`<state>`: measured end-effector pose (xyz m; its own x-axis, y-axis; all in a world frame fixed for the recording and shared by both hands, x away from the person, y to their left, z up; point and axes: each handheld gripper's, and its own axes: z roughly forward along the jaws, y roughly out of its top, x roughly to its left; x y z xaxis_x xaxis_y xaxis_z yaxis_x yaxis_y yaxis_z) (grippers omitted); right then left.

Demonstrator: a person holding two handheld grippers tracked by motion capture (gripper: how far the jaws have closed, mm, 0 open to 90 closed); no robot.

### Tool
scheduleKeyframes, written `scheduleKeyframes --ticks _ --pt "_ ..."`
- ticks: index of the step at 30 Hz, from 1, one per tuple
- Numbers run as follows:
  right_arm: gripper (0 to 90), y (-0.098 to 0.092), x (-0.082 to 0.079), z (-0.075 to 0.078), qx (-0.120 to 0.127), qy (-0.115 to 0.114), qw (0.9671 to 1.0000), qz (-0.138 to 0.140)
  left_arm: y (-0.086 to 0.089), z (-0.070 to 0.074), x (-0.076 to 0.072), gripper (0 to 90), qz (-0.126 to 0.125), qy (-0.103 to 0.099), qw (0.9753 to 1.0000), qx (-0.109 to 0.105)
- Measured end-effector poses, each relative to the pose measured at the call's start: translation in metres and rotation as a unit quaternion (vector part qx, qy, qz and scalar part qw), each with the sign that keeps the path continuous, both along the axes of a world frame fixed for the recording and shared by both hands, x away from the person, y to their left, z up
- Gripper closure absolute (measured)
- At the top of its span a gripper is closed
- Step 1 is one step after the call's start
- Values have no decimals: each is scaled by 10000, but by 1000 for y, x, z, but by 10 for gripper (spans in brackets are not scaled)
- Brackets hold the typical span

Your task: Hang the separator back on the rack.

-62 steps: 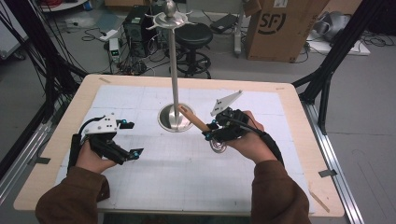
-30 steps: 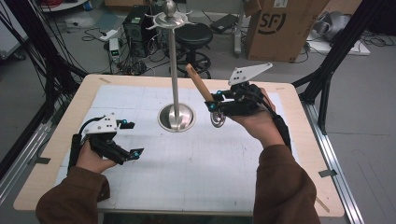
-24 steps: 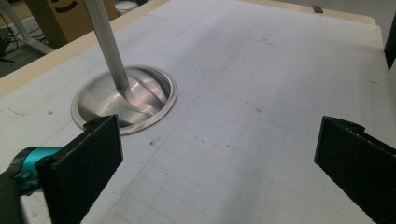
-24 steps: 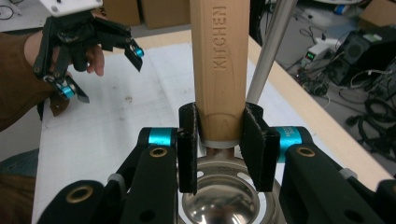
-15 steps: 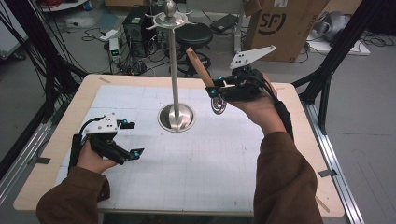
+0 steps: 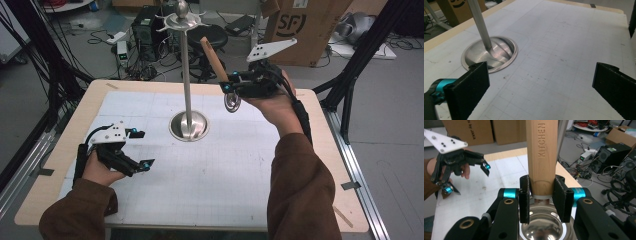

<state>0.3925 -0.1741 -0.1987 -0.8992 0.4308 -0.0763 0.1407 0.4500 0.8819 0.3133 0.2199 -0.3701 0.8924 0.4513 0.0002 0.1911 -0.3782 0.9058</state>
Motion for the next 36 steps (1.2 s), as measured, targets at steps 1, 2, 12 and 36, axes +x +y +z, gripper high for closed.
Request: scheduleKeyframes --ticks 1,2,12,36 --pt "690 -1 1 1 42 -15 10000 -8 0 0 0 17 0 0 10000 0" --pt "689 -1 2 1 63 -37 10000 -20 0 0 0 16 -4 -2 10000 3" --pt "690 -7 16 6 185 26 9998 -86 1 0 1 17 -2 8 10000 18" --pt "690 -9 51 6 475 350 9982 -132 3 -2 3 16 47 59 10000 35"
